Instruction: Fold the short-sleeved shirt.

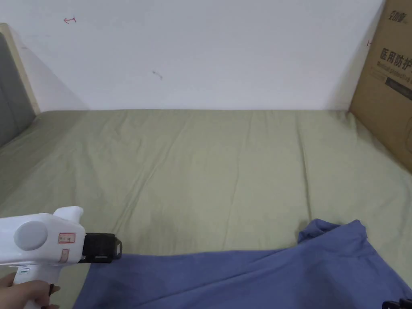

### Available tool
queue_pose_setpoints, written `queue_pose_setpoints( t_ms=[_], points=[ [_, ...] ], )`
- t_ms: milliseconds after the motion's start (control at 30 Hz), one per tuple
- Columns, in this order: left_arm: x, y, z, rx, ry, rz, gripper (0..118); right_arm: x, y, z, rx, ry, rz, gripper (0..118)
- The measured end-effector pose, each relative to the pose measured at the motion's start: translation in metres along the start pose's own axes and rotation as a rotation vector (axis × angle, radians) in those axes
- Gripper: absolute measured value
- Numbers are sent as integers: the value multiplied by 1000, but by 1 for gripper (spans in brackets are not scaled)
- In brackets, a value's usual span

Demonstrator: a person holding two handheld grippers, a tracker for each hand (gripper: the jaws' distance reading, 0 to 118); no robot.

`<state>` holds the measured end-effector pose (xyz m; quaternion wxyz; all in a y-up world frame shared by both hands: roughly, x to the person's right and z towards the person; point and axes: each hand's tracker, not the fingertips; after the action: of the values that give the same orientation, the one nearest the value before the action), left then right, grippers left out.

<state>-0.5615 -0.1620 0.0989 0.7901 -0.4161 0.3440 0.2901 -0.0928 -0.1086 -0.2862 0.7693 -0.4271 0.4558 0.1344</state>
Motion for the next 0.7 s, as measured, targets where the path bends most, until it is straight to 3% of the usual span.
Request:
queue_pose_setpoints(
  t_ms=[133, 200, 267, 300, 333, 367, 400, 467, 500, 533, 567, 600, 700],
  points=[
    [4, 12, -38, -62, 25, 13, 110, 12, 7, -10, -11, -5, -47, 0],
    [12, 11, -43, -80, 6, -19, 93, 16, 16, -15, -20, -17, -47, 0],
    [23, 5, -27, -36, 67, -165, 71, 22, 28, -22, -19, -38, -31, 0],
    [27, 4, -18, -16, 42, -188, 64, 26, 36, -25, -20, -45, -22, 0],
    [29, 3, -12, -5, 23, -197, 64, 31, 43, -28, -18, -46, -20, 0],
    [31, 1, -3, -1, 13, -199, 17, 36, 54, -32, -12, -46, -22, 0],
    [29, -1, 16, 16, 12, -178, 2, 39, 65, -37, 3, -47, -26, 0],
    [32, -2, 32, 37, -4, -170, 2, 52, 84, -51, 21, -58, -43, 3],
    [33, -3, 40, 50, -10, -167, 2, 57, 97, -61, 14, -62, -63, 20],
    [38, -9, 54, 62, -15, -164, 2, 61, 109, -74, -21, -72, -92, 57],
    [39, -11, 62, 80, -23, -158, 2, 67, 122, -90, -46, -74, -123, 108],
    [39, -13, 68, 90, -31, -147, 2, 74, 129, -102, -30, -34, -158, 116],
    [35, -15, 72, 112, -46, -110, 2, 89, 147, -140, -108, -54, -231, 115]
  ],
)
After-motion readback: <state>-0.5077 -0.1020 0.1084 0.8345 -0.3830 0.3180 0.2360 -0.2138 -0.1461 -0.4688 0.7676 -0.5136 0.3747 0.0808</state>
